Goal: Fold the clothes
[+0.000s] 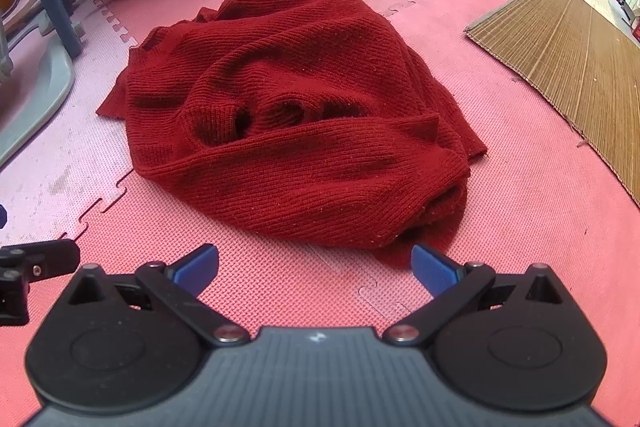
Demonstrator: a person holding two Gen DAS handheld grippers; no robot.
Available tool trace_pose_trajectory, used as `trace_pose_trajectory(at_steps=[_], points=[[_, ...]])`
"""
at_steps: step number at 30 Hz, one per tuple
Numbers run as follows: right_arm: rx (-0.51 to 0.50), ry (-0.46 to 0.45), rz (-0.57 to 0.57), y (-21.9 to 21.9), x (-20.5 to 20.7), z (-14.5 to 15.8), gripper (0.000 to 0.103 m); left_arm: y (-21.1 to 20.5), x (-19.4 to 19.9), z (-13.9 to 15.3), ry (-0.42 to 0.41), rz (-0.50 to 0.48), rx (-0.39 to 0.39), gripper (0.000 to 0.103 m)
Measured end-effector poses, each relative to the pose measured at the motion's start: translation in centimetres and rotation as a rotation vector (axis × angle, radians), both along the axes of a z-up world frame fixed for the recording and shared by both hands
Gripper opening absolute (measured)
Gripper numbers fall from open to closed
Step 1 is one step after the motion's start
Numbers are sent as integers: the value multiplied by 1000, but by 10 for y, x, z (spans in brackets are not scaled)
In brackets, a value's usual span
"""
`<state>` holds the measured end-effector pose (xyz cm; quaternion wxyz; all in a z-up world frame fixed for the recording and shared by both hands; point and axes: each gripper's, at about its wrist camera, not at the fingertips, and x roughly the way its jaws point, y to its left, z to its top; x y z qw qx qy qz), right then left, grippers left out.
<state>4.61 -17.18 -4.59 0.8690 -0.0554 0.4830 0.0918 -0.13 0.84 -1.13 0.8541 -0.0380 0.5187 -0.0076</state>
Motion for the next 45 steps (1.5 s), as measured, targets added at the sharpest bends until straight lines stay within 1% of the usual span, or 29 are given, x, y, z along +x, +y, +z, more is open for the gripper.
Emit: trace_pose_trajectory(at_steps=[3,6,8,10,15,18,23,26,30,34,38,45], points=[[3,6,8,1,3,-3,103,1,1,5,-23,-7,-7,103],[16,27,20,2,6,-5,103,4,6,8,-26,22,-49,103],[8,9,25,0,4,-4,103,5,8,10,-26,37,-73,103],[-3,-2,27,-3,3,-4,103,4,6,10,-24,34,-68,103],[-13,15,0,-10,3,-9,103,1,1,10,-19,26,-52,103],[-12,18,14,-5,2,-8,103,2,-2,11,-21,24,-46,103],[0,-12,41,0,-3,1,103,10,-1,10,-22,34,-34,103],[-6,4,36,-2,0,-2,103,10,-1,11,-29,30,-42,103],[-14,8,47,-3,2,-5,103,11,0,11,-27,33,-21,103],[-21,13,66,1,5,-7,103,15,0,9,-17,43,-21,103],[-37,5,81,5,7,-9,103,20,2,6,-1,59,-26,103],[-39,-7,85,9,9,-7,103,21,2,1,11,56,-25,103]])
